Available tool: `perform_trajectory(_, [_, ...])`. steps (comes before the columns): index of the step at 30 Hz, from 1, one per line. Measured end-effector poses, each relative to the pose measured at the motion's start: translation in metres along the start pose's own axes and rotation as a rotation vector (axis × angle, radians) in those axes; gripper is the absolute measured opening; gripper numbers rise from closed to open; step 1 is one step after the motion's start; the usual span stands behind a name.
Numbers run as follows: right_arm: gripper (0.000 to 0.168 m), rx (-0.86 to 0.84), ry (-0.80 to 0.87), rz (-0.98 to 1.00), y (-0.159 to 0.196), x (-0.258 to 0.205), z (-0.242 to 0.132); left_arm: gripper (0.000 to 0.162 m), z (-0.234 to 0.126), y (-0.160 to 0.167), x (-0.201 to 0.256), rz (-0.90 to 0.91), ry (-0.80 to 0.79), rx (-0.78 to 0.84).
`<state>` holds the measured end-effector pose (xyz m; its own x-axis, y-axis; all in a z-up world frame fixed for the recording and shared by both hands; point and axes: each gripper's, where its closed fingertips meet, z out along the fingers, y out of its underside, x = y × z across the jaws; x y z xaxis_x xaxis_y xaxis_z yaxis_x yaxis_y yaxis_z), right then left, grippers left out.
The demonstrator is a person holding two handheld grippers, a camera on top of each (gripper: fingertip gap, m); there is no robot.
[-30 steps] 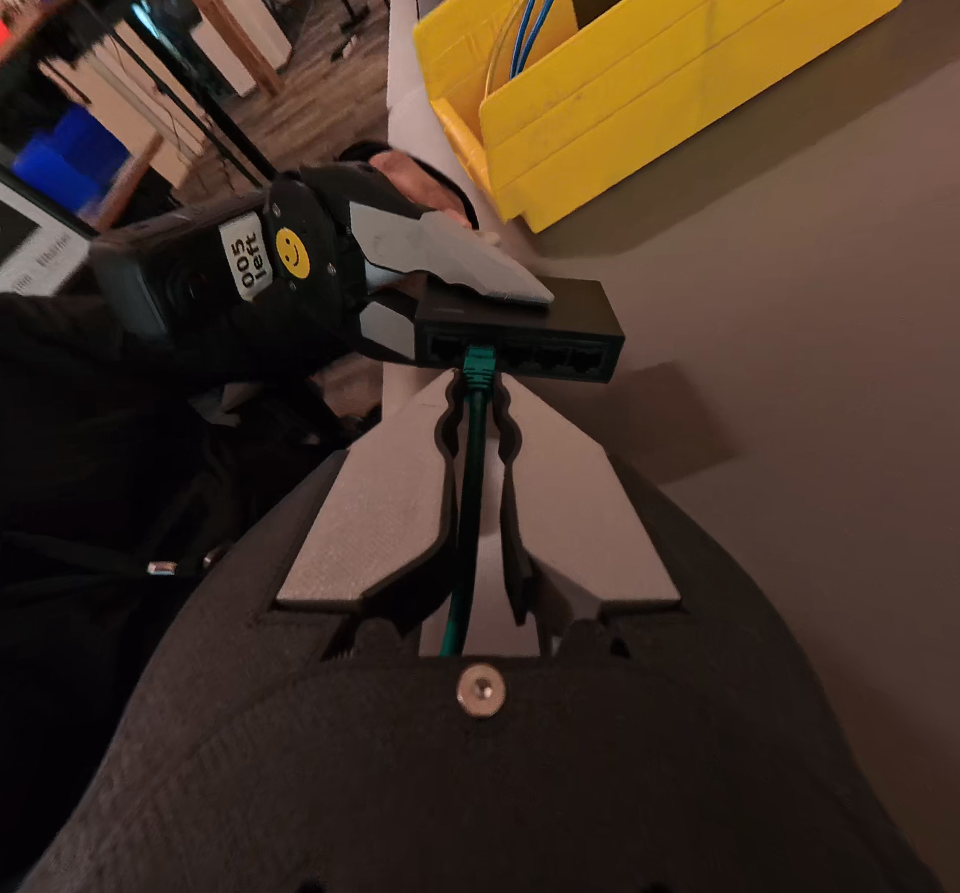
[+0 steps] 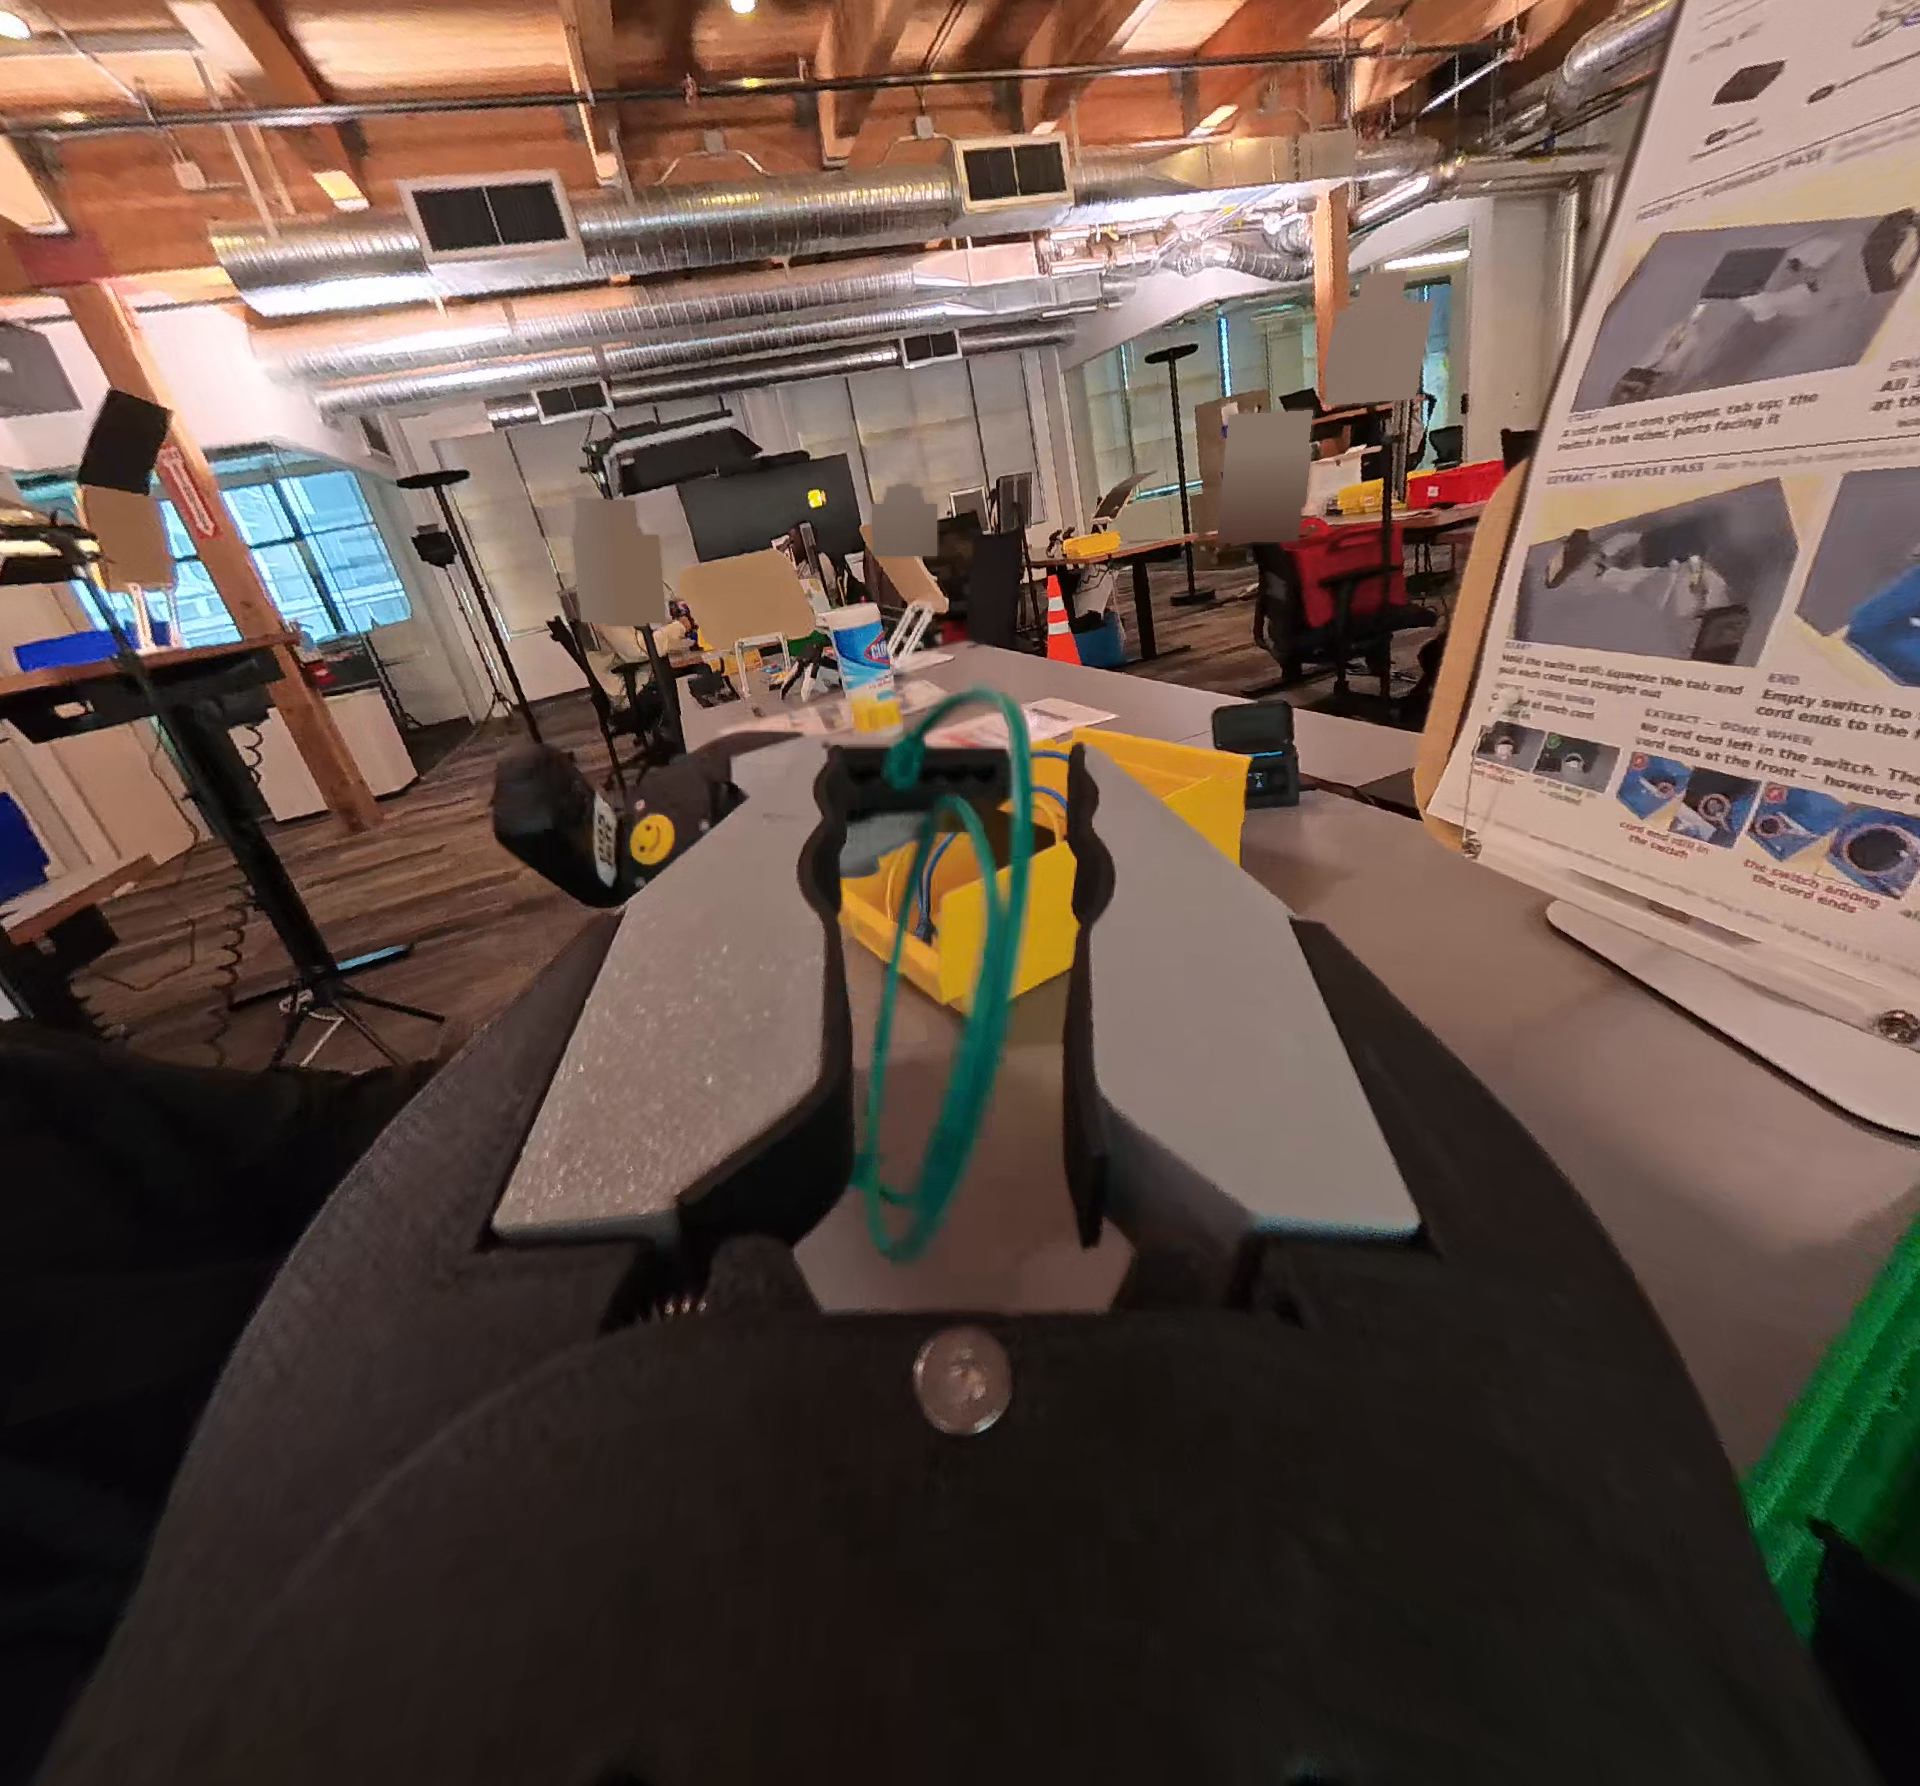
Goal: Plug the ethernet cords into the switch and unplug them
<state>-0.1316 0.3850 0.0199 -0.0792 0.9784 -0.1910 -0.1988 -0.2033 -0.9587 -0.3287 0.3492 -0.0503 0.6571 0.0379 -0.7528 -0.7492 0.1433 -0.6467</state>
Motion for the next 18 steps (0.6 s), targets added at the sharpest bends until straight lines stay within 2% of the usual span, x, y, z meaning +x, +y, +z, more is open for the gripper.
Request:
perform_trajectory(5, [0.038, -0.050, 0.028, -0.010, 0.009, 0.001, 0.000, 0.026, 0.025, 0.040, 0.081, 0.415, 0.083, -0.144])
perform_trajectory(7, [0.038, -0.049, 0.032, -0.014, 0.008, 0.000, -0.002, 0.026, 0.032, 0.053, 0.110, 0.511, 0.125, -0.172])
perform_trajectory(10, [0.038, -0.059, 0.039, -0.027, 0.008, -0.001, -0.003, 0.026, 0.036, 0.077, 0.144, 0.552, 0.238, -0.256])
perform_trajectory(13, [0.037, -0.069, 0.040, -0.027, 0.011, 0.000, -0.003, 0.027, 0.038, 0.100, 0.164, 0.500, 0.318, -0.348])
perform_trajectory(18, [0.038, -0.092, 0.041, -0.011, 0.016, 0.001, -0.002, 0.028, 0.039, 0.112, 0.151, 0.399, 0.307, -0.433])
